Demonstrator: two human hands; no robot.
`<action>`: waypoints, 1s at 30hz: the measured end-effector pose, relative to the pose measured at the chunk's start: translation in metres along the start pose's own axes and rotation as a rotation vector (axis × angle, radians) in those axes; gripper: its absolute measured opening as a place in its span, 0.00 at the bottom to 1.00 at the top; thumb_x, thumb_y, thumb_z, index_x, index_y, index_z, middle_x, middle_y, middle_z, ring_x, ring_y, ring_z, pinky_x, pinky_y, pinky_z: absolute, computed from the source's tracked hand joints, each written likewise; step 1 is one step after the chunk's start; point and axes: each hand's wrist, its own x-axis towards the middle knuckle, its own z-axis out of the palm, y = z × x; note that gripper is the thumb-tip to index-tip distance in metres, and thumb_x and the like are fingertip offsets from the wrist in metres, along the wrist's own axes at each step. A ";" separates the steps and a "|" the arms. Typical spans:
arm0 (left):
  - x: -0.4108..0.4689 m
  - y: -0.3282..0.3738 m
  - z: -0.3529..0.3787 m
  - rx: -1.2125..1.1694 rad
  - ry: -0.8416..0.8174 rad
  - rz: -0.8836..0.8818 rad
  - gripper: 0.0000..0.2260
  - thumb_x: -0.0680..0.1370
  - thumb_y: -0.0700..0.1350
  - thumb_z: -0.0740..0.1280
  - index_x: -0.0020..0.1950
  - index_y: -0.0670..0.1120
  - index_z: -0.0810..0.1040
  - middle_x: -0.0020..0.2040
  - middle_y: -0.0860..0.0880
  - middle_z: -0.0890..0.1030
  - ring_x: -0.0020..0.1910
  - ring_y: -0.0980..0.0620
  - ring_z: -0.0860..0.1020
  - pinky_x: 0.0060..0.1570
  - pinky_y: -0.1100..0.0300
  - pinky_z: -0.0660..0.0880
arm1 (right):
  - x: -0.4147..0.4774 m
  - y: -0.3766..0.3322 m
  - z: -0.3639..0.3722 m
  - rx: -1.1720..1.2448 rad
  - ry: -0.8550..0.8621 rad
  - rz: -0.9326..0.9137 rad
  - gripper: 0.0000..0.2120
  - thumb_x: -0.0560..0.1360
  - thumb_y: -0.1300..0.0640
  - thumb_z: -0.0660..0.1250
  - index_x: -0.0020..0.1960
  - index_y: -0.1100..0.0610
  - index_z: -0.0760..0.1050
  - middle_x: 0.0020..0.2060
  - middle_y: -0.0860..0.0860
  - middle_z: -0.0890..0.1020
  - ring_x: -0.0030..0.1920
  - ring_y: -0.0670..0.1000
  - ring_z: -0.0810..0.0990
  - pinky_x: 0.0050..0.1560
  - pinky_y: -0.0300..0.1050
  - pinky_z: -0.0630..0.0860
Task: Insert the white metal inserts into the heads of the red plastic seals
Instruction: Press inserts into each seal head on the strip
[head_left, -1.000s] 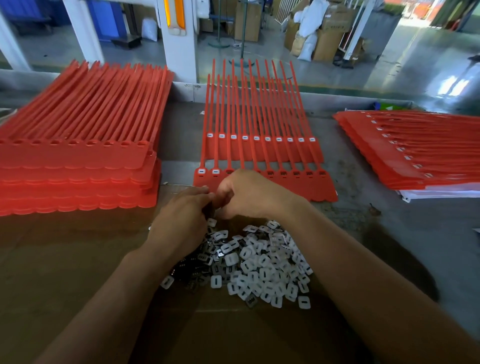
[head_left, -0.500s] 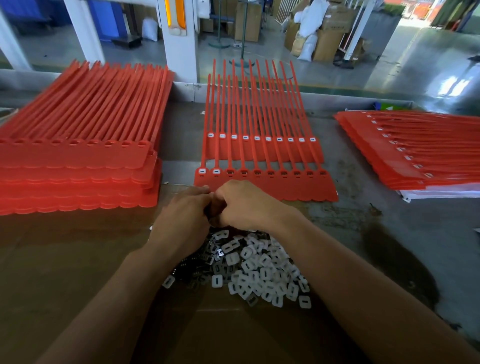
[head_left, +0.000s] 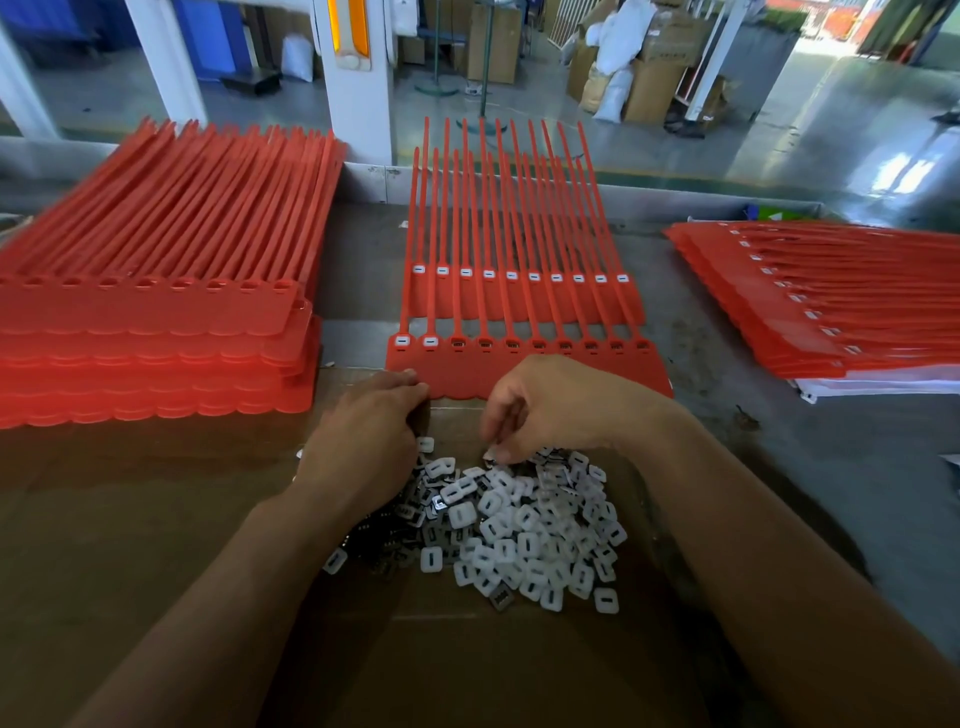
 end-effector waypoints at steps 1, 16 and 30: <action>0.000 0.000 0.000 -0.003 -0.003 -0.003 0.22 0.75 0.35 0.57 0.69 0.47 0.69 0.72 0.52 0.65 0.71 0.52 0.61 0.70 0.53 0.58 | 0.000 0.001 0.001 -0.015 -0.013 0.006 0.07 0.68 0.57 0.74 0.39 0.47 0.77 0.37 0.40 0.79 0.41 0.40 0.78 0.46 0.38 0.76; 0.000 0.001 -0.001 -0.015 -0.007 -0.006 0.21 0.76 0.36 0.56 0.69 0.47 0.69 0.72 0.52 0.65 0.70 0.52 0.61 0.70 0.57 0.57 | 0.001 0.005 0.005 0.085 0.131 -0.093 0.02 0.72 0.54 0.70 0.40 0.50 0.79 0.36 0.43 0.81 0.36 0.38 0.79 0.39 0.30 0.75; -0.003 0.002 -0.002 -0.016 0.003 -0.003 0.21 0.76 0.36 0.57 0.68 0.47 0.70 0.71 0.52 0.66 0.70 0.52 0.62 0.69 0.56 0.58 | 0.020 0.015 -0.003 0.400 0.468 0.010 0.08 0.72 0.65 0.69 0.40 0.56 0.73 0.37 0.52 0.81 0.39 0.49 0.83 0.38 0.38 0.80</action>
